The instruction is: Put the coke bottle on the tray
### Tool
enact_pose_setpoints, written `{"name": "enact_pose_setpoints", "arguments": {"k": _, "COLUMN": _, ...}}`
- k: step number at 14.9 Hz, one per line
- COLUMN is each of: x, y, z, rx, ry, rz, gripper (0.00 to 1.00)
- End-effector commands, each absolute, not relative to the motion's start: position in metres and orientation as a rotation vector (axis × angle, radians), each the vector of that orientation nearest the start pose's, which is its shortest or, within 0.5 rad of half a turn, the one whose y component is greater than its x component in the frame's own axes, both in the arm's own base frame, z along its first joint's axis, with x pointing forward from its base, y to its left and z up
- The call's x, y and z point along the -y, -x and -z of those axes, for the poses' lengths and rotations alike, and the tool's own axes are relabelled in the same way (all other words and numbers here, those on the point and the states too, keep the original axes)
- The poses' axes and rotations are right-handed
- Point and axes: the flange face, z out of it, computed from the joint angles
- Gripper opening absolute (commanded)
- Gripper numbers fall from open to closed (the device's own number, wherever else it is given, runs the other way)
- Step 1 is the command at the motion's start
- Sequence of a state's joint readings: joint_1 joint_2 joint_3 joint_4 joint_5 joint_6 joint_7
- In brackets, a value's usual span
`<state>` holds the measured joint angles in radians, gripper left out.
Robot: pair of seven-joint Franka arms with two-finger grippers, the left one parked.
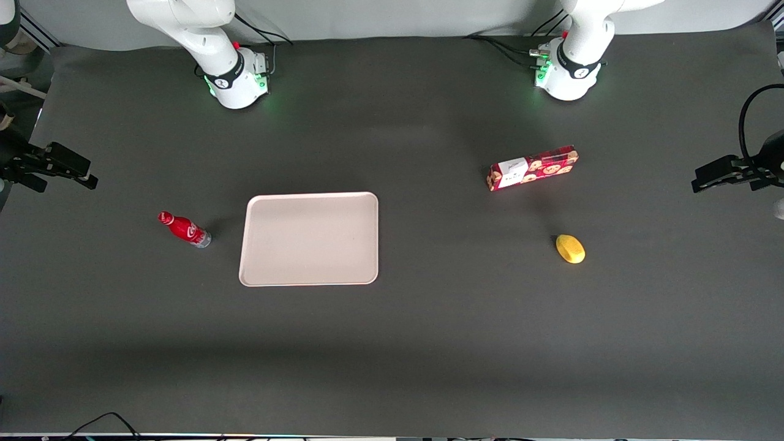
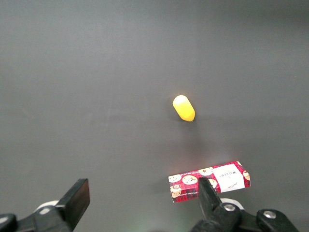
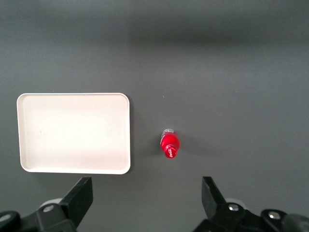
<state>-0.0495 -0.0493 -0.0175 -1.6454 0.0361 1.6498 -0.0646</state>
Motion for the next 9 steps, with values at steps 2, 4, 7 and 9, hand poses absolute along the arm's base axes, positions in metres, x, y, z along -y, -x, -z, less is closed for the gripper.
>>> {"name": "enact_pose_setpoints", "arguments": {"k": 2, "x": 0.035, "y": -0.545, "z": -0.627, "rx": -0.023, "ry": 3.119, "rz": 0.067, "gripper": 1.0}}
{"name": "enact_pose_setpoints", "arguments": {"k": 4, "x": 0.042, "y": -0.555, "z": -0.628, "rx": -0.036, "ry": 3.119, "rz": 0.06, "gripper": 1.0}}
{"name": "enact_pose_setpoints", "arguments": {"k": 7, "x": 0.043, "y": -0.554, "z": -0.626, "rx": -0.027, "ry": 3.118, "rz": 0.034, "gripper": 1.0}}
{"name": "enact_pose_setpoints", "arguments": {"k": 9, "x": 0.042, "y": -0.548, "z": -0.614, "rx": -0.022, "ry": 3.116, "rz": -0.047, "gripper": 1.0}}
